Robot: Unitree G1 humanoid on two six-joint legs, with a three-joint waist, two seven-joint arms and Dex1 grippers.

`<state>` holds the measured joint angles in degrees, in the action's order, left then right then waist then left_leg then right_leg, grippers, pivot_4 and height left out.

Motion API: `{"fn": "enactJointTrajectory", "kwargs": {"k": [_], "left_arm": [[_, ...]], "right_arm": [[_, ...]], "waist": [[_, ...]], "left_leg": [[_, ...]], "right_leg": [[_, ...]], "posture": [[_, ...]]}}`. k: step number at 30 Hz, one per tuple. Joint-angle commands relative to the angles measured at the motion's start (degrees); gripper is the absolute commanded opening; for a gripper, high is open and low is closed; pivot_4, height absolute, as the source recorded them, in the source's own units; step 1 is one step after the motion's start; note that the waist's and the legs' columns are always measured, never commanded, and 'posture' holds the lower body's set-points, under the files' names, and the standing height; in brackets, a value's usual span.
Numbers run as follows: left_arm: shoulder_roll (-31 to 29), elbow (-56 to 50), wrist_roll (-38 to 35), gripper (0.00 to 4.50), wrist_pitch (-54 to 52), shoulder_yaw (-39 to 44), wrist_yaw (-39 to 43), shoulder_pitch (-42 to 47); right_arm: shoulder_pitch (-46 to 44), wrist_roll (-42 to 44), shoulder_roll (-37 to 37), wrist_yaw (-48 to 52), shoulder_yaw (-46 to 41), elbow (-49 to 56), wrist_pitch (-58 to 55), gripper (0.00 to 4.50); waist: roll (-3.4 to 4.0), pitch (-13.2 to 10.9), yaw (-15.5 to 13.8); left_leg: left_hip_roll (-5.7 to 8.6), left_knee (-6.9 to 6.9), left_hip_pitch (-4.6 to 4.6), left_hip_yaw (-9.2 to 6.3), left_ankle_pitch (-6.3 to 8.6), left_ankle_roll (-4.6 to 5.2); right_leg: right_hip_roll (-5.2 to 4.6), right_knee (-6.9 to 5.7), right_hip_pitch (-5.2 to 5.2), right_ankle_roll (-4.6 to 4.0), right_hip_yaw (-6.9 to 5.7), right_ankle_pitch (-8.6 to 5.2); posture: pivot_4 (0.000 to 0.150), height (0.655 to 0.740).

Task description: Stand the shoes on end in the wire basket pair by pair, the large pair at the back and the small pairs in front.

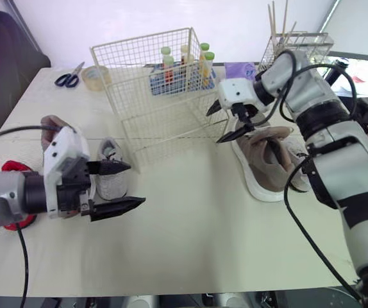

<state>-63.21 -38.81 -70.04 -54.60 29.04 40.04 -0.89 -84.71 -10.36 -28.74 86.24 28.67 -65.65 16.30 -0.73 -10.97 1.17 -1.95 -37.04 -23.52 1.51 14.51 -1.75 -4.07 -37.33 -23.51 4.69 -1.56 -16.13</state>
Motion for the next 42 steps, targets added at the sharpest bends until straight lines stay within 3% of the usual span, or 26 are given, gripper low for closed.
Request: {"fn": "enactJointTrajectory", "kwargs": {"k": [1, 5, 16, 18, 23, 27, 29, 36, 42], "left_arm": [[0.92, 0.43, 3.81, 4.5, 2.08, 1.44, 1.11, -1.68], [2.28, 1.27, 6.1, 4.5, 3.36, 0.12, 1.71, -1.6], [5.1, 1.33, 11.1, 4.5, 5.14, -1.78, 2.2, -2.92], [5.64, 1.68, 11.92, 4.5, 5.46, -2.64, 2.27, -2.57], [6.67, 1.9, 12.75, 4.5, 5.74, -4.21, 2.45, -1.52], [6.75, 2.95, 13.51, 4.5, 5.97, -5.81, 3.08, -0.1], [6.76, 3.49, 13.86, 4.5, 6.02, -6.58, 3.41, 0.72], [6.61, 4.93, 15.19, 4.5, 6.05, -9.16, 5.06, 2.85], [6.78, 5.47, 15.77, 4.5, 5.58, -10.33, 5.87, 4.49]], "right_arm": [[-2.1, -5.15, 1.28, -4.25, 1.15, -2.89, 3.25, 2.06], [-2.17, -8.63, 3.48, -5.88, 1.3, -5.15, 4.61, 0.02], [-4.31, -6.64, 0.77, 5.04, -1.29, -1.73, -3.43, 0.02], [-2.41, 0.49, -2.22, 6.24, 2.9, 4.63, -9.17, 0.02], [4.4, 17.12, -15.08, 6.26, 12.1, 31.7, -26.96, 0.02], [11.07, 25.77, -23.8, 6.26, 10.52, 58.51, -47.8, 0.02], [13.99, 27.54, -25.25, 6.26, 7.94, 66.65, -54.5, 0.02], [19.8, 29.86, -22.76, -0.54, 0.49, 79.94, -70.26, 0.02], [23.42, 29.93, -19.94, -8.19, -0.71, 86.85, -79.41, 0.02]], "waist": [[0.01, 0.0, 0.0], [-0.01, 0.01, -0.12], [0.0, 0.01, -0.49], [0.02, -0.01, -0.58], [0.02, -0.02, -0.61], [0.05, -0.03, -0.54], [0.05, -0.03, -0.25], [0.04, -0.02, -0.18], [0.0, 0.0, -0.45]], "left_leg": [[0.0, 0.0, 0.0, 0.0, -0.01, -0.01], [0.01, 0.0, 0.02, -0.01, -0.03, -0.06], [0.02, -0.01, 0.08, -0.04, -0.04, -0.08], [0.06, -0.01, 0.05, -0.05, -0.04, -0.08], [0.11, -0.03, 0.02, -0.14, -0.03, -0.06], [0.12, -0.02, 0.0, -0.16, 0.0, -0.02], [0.13, -0.02, 0.02, -0.15, 0.01, 0.0], [0.03, -0.05, 0.11, -0.14, 0.01, 0.0], [0.03, -0.11, 0.11, -0.14, 0.01, 0.0]], "right_leg": [[0.0, -0.02, -0.02, 0.0, 0.0, 0.0], [-0.01, -0.04, 0.01, -0.01, 0.0, 0.0], [-0.04, -0.1, 0.07, -0.01, -0.01, 0.0], [-0.08, -0.08, 0.07, -0.01, -0.01, 0.0], [-0.37, -0.1, 0.06, 0.01, -0.06, 0.01], [-0.41, -0.1, 0.0, 0.02, -0.07, 0.01], [-0.35, -0.11, -0.01, 0.03, -0.1, 0.01], [-0.1, -0.24, -0.02, 0.01, -0.07, 0.01], [-0.1, -0.25, 0.03, 0.0, -0.06, 0.01]], "posture": [[0.15, 0.74], [0.15, 0.74], [0.15, 0.74], [0.15, 0.74], [0.15, 0.74], [0.15, 0.74], [0.15, 0.74], [0.15, 0.74], [0.15, 0.74]]}}
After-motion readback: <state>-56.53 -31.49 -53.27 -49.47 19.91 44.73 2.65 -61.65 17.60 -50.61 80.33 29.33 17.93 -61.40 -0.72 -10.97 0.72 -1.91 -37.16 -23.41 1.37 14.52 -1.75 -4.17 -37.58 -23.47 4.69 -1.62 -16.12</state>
